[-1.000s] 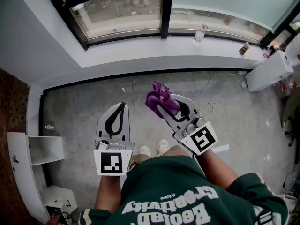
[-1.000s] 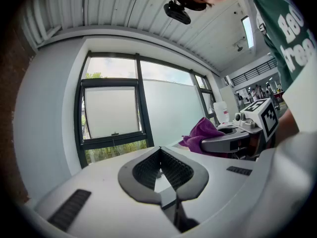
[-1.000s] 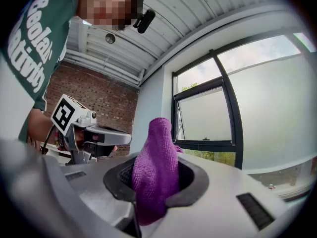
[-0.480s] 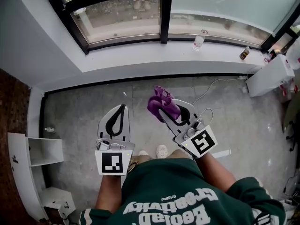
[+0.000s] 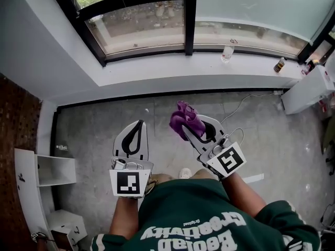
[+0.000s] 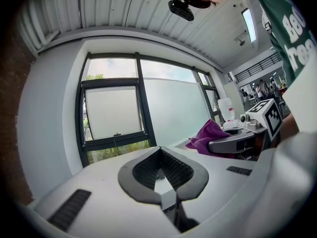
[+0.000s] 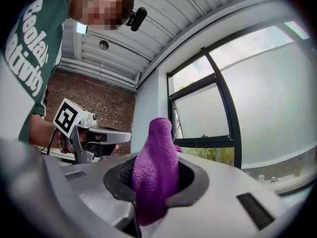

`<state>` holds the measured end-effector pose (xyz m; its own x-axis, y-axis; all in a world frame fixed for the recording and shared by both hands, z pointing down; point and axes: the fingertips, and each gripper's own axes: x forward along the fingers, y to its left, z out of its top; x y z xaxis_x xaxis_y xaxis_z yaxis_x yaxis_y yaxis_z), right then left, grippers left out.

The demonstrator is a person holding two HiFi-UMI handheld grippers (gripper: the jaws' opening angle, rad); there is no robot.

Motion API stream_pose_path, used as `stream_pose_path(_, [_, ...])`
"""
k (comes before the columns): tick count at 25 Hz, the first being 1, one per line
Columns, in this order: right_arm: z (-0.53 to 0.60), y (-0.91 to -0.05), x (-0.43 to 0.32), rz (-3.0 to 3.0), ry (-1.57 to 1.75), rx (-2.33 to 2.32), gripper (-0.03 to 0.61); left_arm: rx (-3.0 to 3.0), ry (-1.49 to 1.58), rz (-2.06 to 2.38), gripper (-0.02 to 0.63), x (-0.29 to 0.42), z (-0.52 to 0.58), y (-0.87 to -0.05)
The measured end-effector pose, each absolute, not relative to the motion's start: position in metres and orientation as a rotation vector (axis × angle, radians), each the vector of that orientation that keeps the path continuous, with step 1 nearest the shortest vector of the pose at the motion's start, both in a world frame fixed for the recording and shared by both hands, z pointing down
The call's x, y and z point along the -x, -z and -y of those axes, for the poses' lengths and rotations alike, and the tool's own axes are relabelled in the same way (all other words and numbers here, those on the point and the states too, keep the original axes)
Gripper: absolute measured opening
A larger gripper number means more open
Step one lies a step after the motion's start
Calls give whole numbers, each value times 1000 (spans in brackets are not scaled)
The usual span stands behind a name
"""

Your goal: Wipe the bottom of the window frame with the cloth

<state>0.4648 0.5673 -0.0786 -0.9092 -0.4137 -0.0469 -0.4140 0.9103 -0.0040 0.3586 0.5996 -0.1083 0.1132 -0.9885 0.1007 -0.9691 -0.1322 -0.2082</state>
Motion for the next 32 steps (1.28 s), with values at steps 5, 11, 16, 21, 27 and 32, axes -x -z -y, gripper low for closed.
stream_pose_path(5, [-560, 78, -469, -3012, 10, 640, 101, 2251, 339, -2022, 8, -361, -594, 112])
stream_pose_path(11, [-549, 69, -470, -3000, 48, 629, 101, 2248, 336, -2018, 8, -364, -587, 116])
stream_pose_path(16, [-532, 65, -468, -2957, 92, 641, 101, 2286, 345, -1999, 8, -362, -576, 116])
stream_pose_path(21, [-512, 59, -456, -2942, 86, 635, 101, 2313, 336, -1953, 8, -356, -553, 114])
stream_pose_path(27, [-487, 47, -424, -2962, 74, 629, 101, 2356, 302, -1938, 8, -332, -513, 103])
stream_pose_path(32, [-436, 28, -364, -3006, 47, 641, 101, 2384, 251, -1929, 8, -273, -451, 87])
